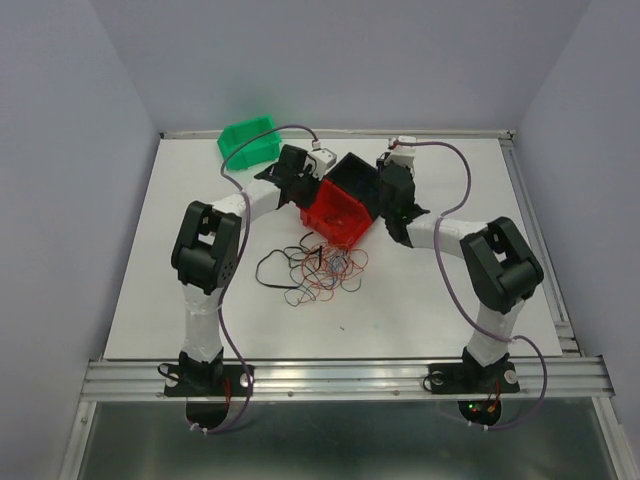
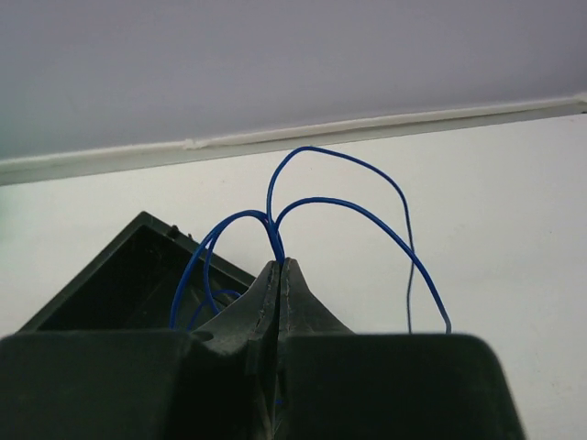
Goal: Untangle the cables
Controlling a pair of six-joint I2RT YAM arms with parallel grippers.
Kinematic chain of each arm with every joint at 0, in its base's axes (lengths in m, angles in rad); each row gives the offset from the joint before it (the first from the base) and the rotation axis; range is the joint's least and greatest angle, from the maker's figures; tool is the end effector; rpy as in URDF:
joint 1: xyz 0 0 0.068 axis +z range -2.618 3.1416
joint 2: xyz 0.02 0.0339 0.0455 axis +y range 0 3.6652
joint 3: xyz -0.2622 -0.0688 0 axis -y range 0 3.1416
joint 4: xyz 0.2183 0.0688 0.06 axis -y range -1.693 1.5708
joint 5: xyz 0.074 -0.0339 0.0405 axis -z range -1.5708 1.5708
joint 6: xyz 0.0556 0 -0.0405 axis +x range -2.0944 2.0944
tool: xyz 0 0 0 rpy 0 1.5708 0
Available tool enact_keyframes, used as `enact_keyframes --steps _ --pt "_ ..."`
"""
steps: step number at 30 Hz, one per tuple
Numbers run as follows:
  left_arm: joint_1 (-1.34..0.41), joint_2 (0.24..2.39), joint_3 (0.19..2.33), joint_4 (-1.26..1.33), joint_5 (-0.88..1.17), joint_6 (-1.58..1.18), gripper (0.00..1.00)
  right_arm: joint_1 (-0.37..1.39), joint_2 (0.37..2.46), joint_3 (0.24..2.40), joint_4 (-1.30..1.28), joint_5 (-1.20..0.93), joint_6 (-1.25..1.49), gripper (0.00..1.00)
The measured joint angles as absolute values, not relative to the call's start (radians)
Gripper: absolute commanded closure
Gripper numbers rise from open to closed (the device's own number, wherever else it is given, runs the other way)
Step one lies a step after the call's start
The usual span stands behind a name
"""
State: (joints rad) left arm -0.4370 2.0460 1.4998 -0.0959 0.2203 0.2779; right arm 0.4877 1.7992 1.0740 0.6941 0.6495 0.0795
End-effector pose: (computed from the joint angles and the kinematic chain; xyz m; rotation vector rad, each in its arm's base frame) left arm 0.4120 -0.2059 0.2077 0.8885 2.0288 -0.3318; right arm 0.3698 0.1581 0.2653 0.1774 1.5862 -0.0789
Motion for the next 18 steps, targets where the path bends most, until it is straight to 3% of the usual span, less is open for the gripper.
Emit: enact_keyframes --steps 7,18 --pt "-0.437 2.044 1.500 -0.107 0.215 0.275 0.91 0.585 1.919 1.144 0.743 0.736 -0.048 0.99" --pt "-0.437 2.044 1.500 -0.112 0.215 0.274 0.91 0.603 1.945 1.230 0.745 0.675 0.022 0.99"
